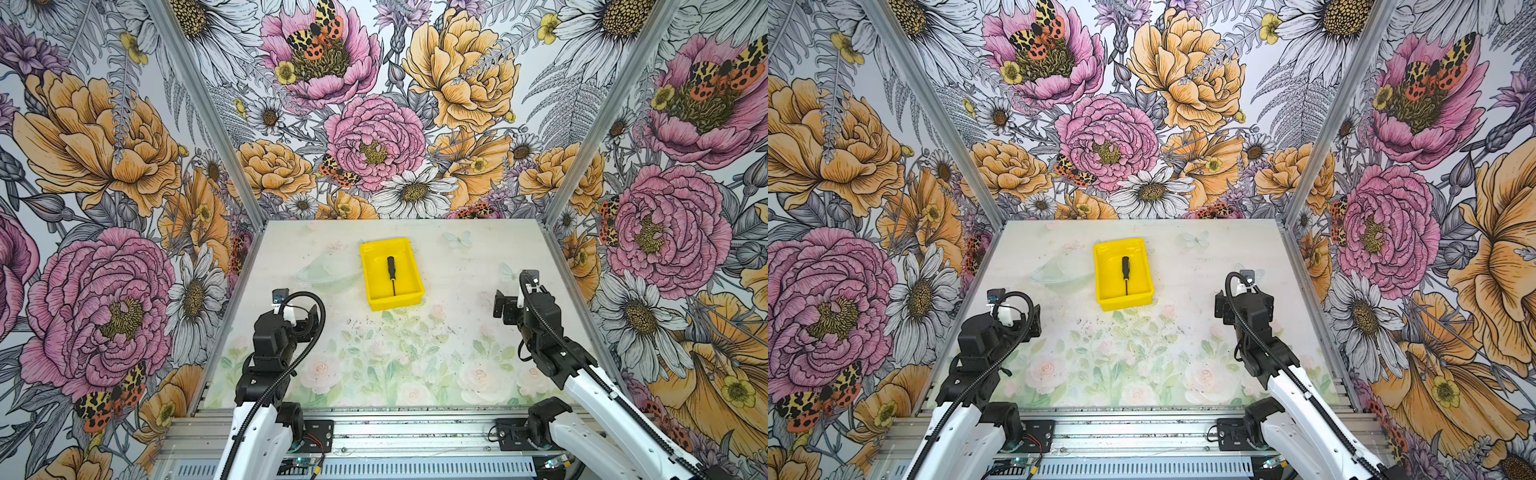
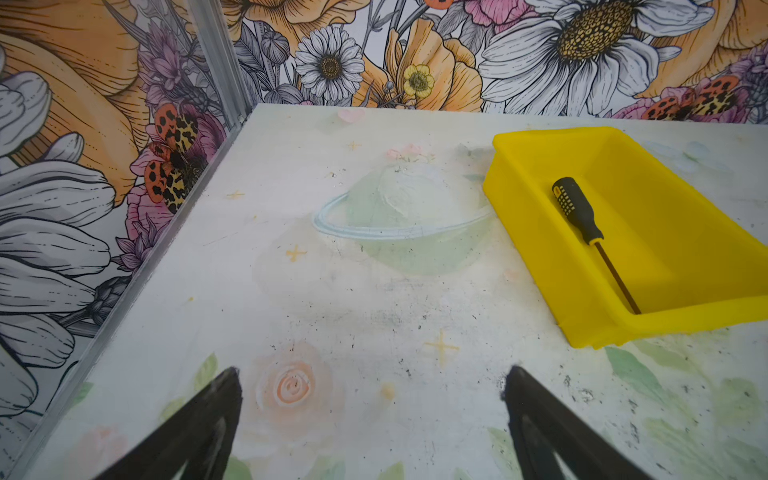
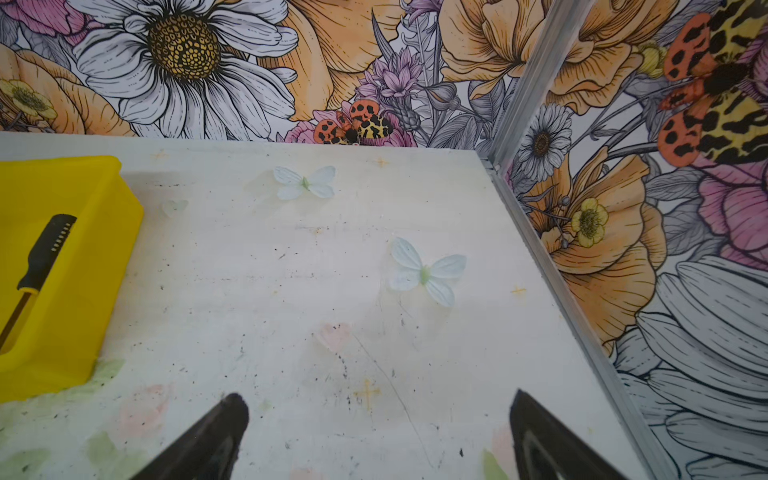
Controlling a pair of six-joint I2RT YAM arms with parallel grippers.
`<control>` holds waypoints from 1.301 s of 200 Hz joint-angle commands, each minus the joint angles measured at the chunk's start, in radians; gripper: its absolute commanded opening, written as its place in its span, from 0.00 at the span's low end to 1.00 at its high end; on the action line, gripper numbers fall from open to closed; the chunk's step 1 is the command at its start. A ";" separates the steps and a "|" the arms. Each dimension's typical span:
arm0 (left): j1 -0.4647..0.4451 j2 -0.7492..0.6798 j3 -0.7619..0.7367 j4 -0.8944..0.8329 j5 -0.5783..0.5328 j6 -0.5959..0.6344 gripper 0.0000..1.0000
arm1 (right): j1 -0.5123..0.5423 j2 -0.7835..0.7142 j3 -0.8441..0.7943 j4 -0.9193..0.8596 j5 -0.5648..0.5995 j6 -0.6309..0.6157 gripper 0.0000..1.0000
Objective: Put the screwdriver in the bin
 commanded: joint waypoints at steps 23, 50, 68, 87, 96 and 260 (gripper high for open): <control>0.017 0.160 -0.034 0.202 0.054 0.004 0.99 | -0.190 0.054 -0.128 0.274 -0.143 -0.098 0.99; 0.006 0.205 -0.083 0.350 0.025 -0.033 0.99 | -0.266 0.130 -0.182 0.401 -0.226 -0.088 0.99; 0.008 0.249 -0.095 0.402 -0.008 -0.013 0.99 | -0.286 0.190 -0.217 0.491 -0.249 -0.093 0.99; 0.022 0.319 -0.089 0.458 -0.001 0.000 0.99 | -0.299 0.255 -0.191 0.500 -0.290 -0.097 0.99; 0.027 0.349 -0.085 0.495 0.009 0.010 0.99 | -0.300 0.277 -0.184 0.508 -0.310 -0.098 1.00; 0.090 0.842 0.072 0.921 0.220 0.018 0.99 | -0.321 0.750 -0.065 0.968 -0.364 -0.075 0.99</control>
